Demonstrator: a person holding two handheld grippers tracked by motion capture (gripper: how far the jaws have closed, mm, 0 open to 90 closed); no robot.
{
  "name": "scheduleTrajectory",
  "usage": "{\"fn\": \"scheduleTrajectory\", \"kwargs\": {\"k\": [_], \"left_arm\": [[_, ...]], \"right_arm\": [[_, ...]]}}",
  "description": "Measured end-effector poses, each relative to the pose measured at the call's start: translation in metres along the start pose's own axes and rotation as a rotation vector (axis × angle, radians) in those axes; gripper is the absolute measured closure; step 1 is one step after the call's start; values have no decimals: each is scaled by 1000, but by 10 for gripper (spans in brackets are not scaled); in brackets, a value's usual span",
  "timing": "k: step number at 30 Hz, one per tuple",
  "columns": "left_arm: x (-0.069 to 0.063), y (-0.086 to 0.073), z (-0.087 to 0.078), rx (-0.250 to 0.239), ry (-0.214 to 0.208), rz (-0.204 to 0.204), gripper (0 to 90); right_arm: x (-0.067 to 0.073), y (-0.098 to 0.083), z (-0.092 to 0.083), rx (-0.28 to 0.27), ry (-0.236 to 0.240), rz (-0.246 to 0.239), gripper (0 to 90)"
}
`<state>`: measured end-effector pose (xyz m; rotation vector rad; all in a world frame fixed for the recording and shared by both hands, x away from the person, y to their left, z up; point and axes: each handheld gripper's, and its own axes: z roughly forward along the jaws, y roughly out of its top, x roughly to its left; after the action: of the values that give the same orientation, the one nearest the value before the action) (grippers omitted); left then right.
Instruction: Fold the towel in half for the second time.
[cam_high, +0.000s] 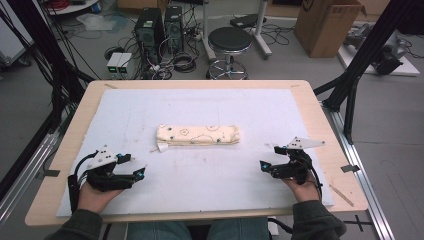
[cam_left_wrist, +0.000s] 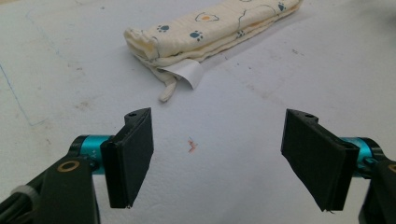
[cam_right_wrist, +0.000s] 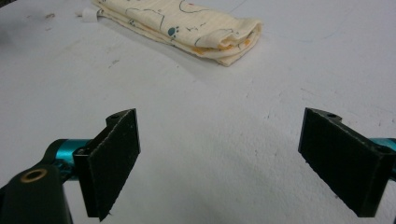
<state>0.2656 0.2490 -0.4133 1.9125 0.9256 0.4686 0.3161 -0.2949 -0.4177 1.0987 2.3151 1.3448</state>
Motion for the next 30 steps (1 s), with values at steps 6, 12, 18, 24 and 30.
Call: {"fn": "scheduleTrajectory", "kwargs": {"k": [6,12,18,24,30], "left_arm": [[-5,-3,-6,-5,8,13,258],[-6,-7,-11,-7,20,14,258],[-6,-10,-17,-14,23,8,258],[-9,-13,-20,-13,28,7,258],[-11,-16,-25,-10,36,13,258]], "right_arm": [[2,-6,-7,-4,-10,-6,120],[3,-11,-14,-11,-13,-5,120],[4,-16,-20,-13,-22,-3,120],[6,-21,-25,-15,-24,-1,120],[6,-26,-32,-18,-29,8,120]]}}
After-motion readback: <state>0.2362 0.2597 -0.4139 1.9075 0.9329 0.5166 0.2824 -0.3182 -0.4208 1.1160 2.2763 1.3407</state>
